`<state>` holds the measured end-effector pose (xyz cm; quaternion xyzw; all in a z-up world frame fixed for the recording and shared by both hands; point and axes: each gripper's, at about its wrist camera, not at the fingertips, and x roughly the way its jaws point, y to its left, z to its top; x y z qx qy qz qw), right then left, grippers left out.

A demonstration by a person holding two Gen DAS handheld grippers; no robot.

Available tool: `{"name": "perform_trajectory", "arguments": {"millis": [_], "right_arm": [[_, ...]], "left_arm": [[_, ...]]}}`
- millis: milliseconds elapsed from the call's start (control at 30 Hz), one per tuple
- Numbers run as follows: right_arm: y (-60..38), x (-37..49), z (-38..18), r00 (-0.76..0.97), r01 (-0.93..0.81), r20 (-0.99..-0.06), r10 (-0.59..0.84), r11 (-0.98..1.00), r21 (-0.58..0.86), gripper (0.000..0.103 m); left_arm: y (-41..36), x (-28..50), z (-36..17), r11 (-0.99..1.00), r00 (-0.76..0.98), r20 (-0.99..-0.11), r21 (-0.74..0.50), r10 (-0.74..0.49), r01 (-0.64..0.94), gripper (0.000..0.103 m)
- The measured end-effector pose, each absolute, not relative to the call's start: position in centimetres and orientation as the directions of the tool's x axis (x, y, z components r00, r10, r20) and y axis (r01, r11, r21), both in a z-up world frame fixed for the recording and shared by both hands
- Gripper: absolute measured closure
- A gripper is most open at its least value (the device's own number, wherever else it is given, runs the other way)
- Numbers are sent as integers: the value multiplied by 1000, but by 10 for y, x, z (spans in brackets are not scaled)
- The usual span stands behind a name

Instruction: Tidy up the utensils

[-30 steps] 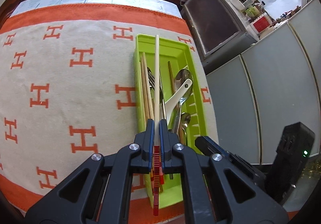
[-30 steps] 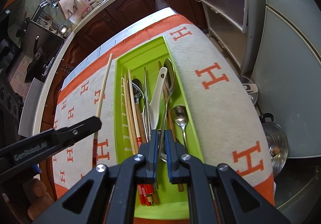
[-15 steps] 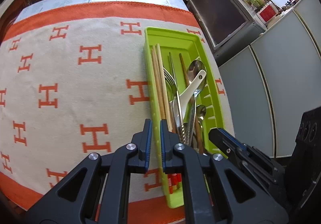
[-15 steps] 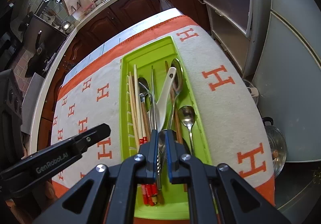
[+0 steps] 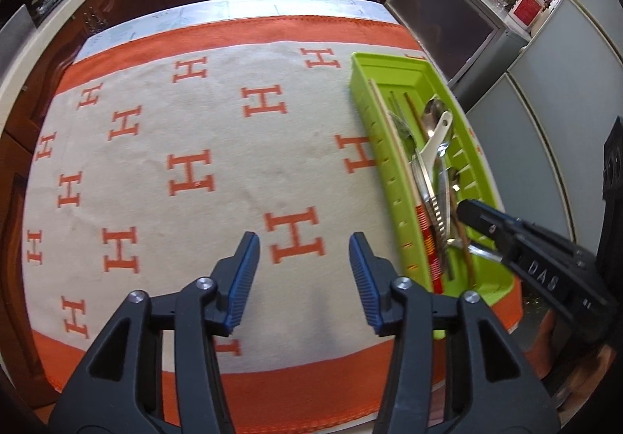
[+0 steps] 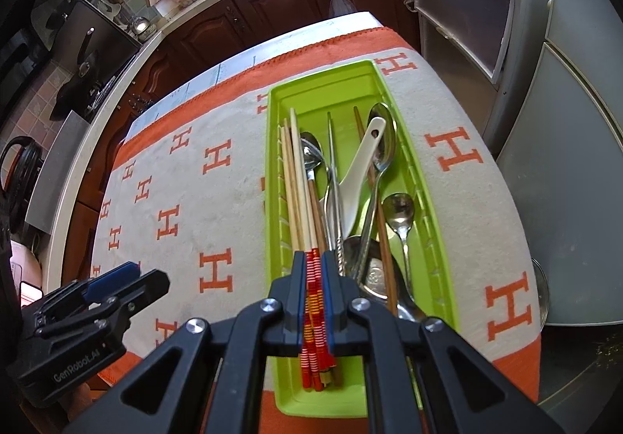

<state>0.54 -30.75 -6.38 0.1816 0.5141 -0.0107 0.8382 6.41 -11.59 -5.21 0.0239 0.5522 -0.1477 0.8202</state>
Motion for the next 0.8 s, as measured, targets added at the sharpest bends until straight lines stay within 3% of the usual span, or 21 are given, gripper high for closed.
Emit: {"name": "perform_trajectory", "arguments": {"millis": [167, 233, 300, 400, 600, 733, 800], "right_arm": [[-291, 1, -65, 471, 193, -869, 152, 943, 270, 95], [-283, -3, -64, 475, 189, -869, 141, 948, 257, 92], [-275, -7, -62, 486, 184, -864, 127, 952, 244, 81], [-261, -13, -58, 503, 167, -859, 99, 964, 209, 79], [-233, -21, -41, 525, 122, -847, 87, 977, 176, 79], [-222, -28, -21, 553, 82, -827, 102, 981, 177, 76], [-219, -33, -12, 568, 70, -816, 105, 982, 175, 70]], "left_arm": [[-86, 50, -58, 965, 372, -913, -75, -168, 253, 50], [-74, 44, -59, 971, 388, -910, -56, -145, 232, 49], [-62, 39, -58, 977, 405, -904, -51, -134, 209, 46], [-43, 34, -55, 987, 427, -898, -48, -110, 153, 41], [-16, 27, -36, 998, 486, -873, -15, -40, 54, 27], [-9, 21, -14, 999, 536, -844, 28, 15, 16, 23], [-9, 19, -4, 997, 542, -837, 70, 71, -22, 22]]}}
